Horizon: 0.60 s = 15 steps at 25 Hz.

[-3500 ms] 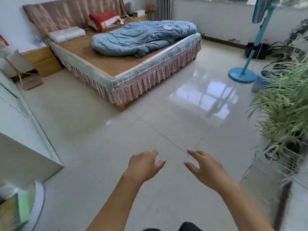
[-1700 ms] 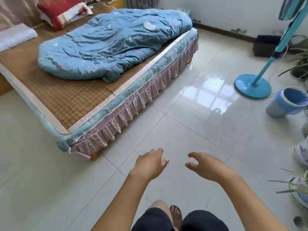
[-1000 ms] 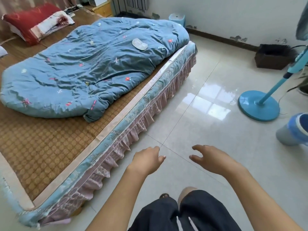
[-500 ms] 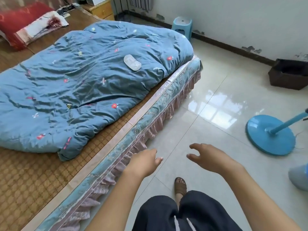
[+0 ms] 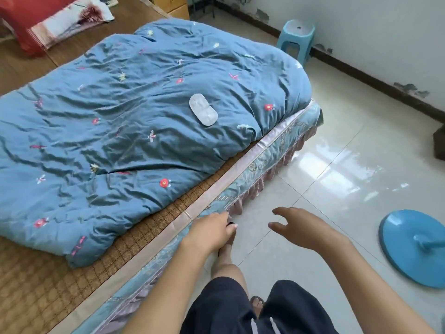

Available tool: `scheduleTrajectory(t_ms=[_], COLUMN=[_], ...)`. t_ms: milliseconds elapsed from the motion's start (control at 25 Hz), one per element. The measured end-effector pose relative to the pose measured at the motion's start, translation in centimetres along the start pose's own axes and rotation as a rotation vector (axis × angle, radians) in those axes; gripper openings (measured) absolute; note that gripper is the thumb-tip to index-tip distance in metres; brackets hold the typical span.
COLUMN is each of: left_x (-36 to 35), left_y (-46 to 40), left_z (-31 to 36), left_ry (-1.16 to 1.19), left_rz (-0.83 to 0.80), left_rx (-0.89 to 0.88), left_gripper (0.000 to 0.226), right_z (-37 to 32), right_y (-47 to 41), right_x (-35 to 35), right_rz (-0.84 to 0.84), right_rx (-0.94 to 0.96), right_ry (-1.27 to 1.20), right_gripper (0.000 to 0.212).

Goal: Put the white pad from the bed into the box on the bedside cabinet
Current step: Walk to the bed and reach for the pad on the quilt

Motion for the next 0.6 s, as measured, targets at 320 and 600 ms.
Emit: scheduleTrajectory(t_ms=[320,600], left_x=[12.6,18.6], left_y=[-14.3,-26.7], left_z=[-6.5,-10.6], left_ry=[-0.028,0.016], left_rz=[0.009,0.009], left_rx=[0.002,0.114], left_gripper=[0.042,0.040], right_z=[-6.0,-7.1], right_y=[-15.5,-27.0], right_x=[9.8,15.2], right_rz=[-0.027,-0.087], right_rx=[0.011,0.015], right_ry=[0.000,0.036], right_gripper=[0.044,0.045])
Point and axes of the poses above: each hand's wrist, its own y-axis away from the middle knuckle, its own x-axis out of the back of the hand, z = x × y, the point moved 10 cm from there along -y, towards the middle knuckle, and after that the axes turned 6 degrees about -y, right-handed, at the moved point
